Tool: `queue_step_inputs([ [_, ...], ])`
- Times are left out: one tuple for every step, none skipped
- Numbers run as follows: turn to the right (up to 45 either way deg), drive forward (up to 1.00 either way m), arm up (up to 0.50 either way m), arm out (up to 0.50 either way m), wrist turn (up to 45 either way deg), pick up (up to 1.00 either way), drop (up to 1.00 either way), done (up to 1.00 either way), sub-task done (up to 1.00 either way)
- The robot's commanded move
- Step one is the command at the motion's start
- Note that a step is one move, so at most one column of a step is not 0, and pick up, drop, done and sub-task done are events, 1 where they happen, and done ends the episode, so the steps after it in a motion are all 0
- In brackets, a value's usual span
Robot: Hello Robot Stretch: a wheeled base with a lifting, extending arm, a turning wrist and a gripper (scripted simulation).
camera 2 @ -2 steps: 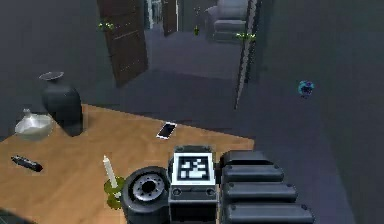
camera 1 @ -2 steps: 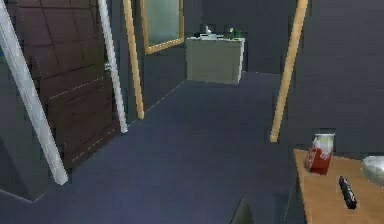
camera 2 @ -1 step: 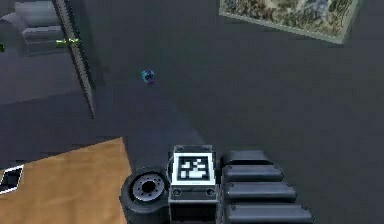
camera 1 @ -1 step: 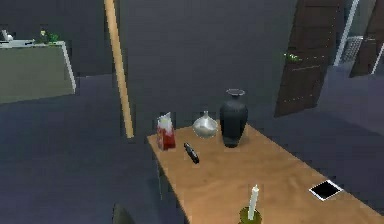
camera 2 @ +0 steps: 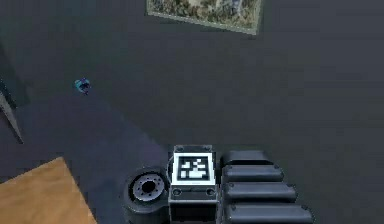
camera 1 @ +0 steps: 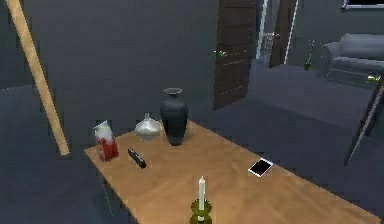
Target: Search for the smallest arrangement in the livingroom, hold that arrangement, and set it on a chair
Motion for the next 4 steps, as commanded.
queue_step_inputs([
  [-45.0, 0.0, 0.0, 0.0, 0.0, 0.0, 0.0, 0.0, 0.0],
  [-12.0, 0.0, 0.0, 0.0, 0.0, 0.0, 0.0, 0.0, 0.0],
  [0.0, 0.3, 0.0, 0.0, 0.0, 0.0, 0.0, 0.0, 0.0],
  [45.0, 0.0, 0.0, 0.0, 0.0, 0.0, 0.0, 0.0, 0.0],
])
